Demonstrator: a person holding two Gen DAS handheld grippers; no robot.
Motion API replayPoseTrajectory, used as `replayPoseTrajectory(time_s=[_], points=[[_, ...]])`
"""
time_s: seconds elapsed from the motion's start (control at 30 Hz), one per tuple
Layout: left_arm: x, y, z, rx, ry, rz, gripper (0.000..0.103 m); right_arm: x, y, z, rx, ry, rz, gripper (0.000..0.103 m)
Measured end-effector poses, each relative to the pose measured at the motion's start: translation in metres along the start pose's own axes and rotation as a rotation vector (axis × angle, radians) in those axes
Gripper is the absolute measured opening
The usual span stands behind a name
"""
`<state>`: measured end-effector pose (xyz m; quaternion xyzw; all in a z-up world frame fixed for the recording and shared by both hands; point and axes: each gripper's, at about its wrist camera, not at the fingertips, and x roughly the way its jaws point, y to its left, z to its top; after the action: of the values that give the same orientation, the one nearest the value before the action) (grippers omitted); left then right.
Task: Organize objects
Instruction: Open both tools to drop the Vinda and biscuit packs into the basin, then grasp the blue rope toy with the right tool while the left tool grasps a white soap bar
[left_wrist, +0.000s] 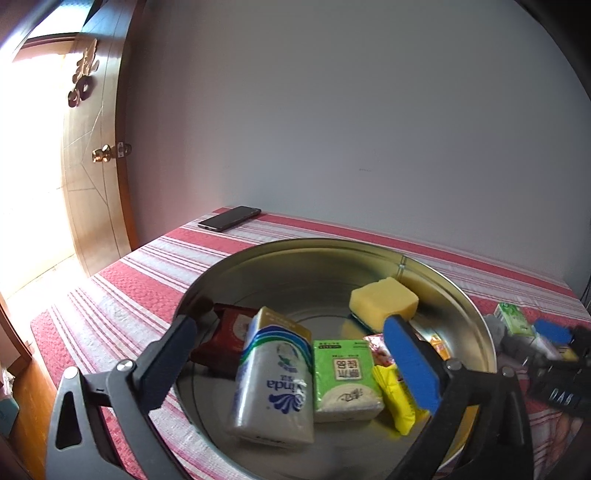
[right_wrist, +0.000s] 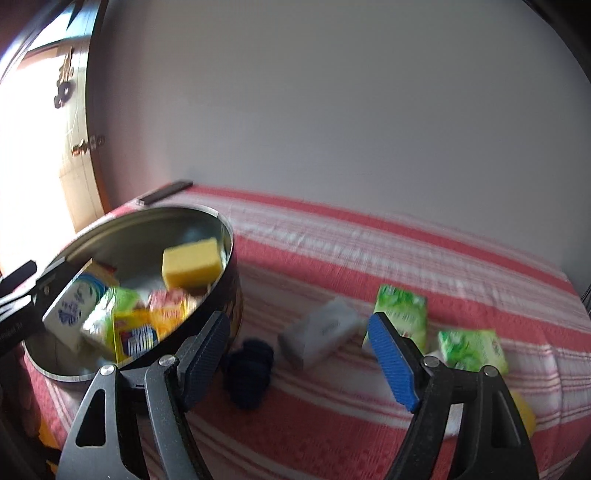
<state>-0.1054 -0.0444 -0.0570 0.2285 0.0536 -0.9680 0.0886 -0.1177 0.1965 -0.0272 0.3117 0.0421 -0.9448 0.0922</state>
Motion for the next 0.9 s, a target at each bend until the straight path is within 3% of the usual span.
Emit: replayPoseTrajectory(time_s=[0.23,0.33,0.4,0.43,0.53,0.9], points=[[-0.004,-0.004,0.0,0.002,-0.001,-0.011,0.103,0.023,0.002,-0.013,0.018,0.13,0.062,0.078],[-0.004,-0.007,-0.001,0.01,-0.002,-0.014,0.103,0.03,0.004,-0.013,0.014,0.159,0.093,0.064],[-0.005,-0.011,-0.001,0.017,0.0,-0.019,0.103,0.035,0.005,-0.015,0.01,0.188,0.112,0.047],[-0.006,-0.013,-0.001,0.022,0.0,-0.022,0.103,0.035,0.004,-0.015,0.016,0.19,0.126,0.032],[-0.009,-0.021,-0.001,0.044,-0.007,-0.03,0.103,0.024,-0.001,-0.016,0.031,0.144,0.147,0.031],[-0.022,-0.065,-0.002,0.132,-0.025,-0.073,0.103,-0.018,-0.024,-0.023,0.047,-0.01,0.094,0.031]])
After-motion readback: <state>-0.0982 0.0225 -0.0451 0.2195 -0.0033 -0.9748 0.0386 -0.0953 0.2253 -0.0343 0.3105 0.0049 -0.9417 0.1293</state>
